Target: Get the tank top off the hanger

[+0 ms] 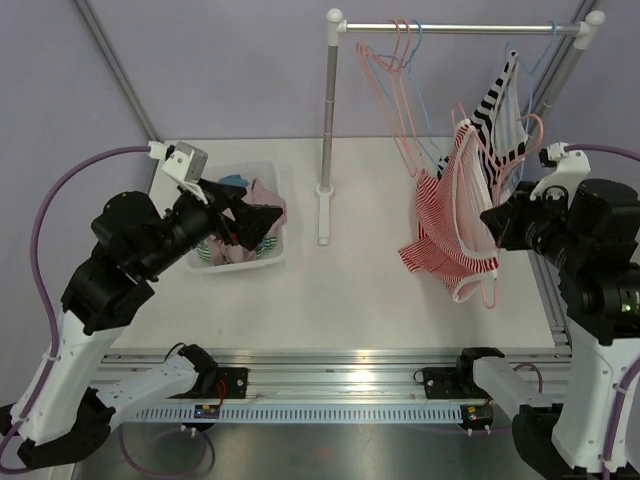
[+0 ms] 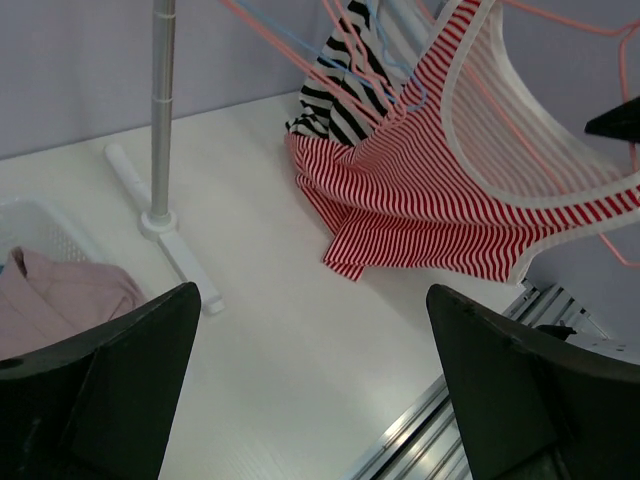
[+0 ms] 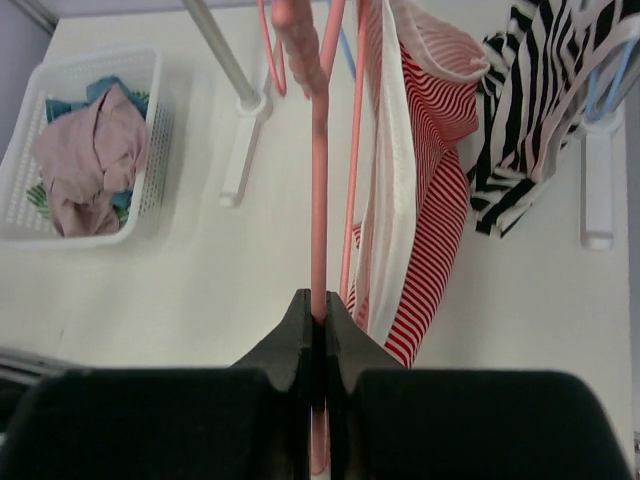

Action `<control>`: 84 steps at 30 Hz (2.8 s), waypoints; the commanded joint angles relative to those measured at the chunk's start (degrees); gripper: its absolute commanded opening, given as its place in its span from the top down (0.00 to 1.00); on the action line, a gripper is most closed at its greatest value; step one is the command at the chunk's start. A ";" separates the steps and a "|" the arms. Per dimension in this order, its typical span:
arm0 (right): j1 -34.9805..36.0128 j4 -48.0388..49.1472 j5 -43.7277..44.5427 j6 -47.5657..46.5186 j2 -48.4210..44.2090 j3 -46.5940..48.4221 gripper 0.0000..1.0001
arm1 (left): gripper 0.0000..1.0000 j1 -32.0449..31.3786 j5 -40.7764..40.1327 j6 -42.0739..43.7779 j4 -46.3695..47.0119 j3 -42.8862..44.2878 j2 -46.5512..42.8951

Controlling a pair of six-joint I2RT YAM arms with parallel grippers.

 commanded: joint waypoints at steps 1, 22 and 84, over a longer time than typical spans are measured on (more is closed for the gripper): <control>3.23 -2.98 -1.74 -0.63 -7.99 -3.43 1.00 | 0.01 -6.08 -4.66 2.96 5.49 5.52 6.12; 13.70 -4.23 -23.10 2.10 -12.51 3.86 1.00 | 0.11 -33.18 -26.12 21.43 28.09 11.51 25.74; 28.29 50.13 10.36 7.99 -16.55 -29.63 1.00 | 1.00 -14.11 -19.33 -8.28 2.61 -19.78 -0.70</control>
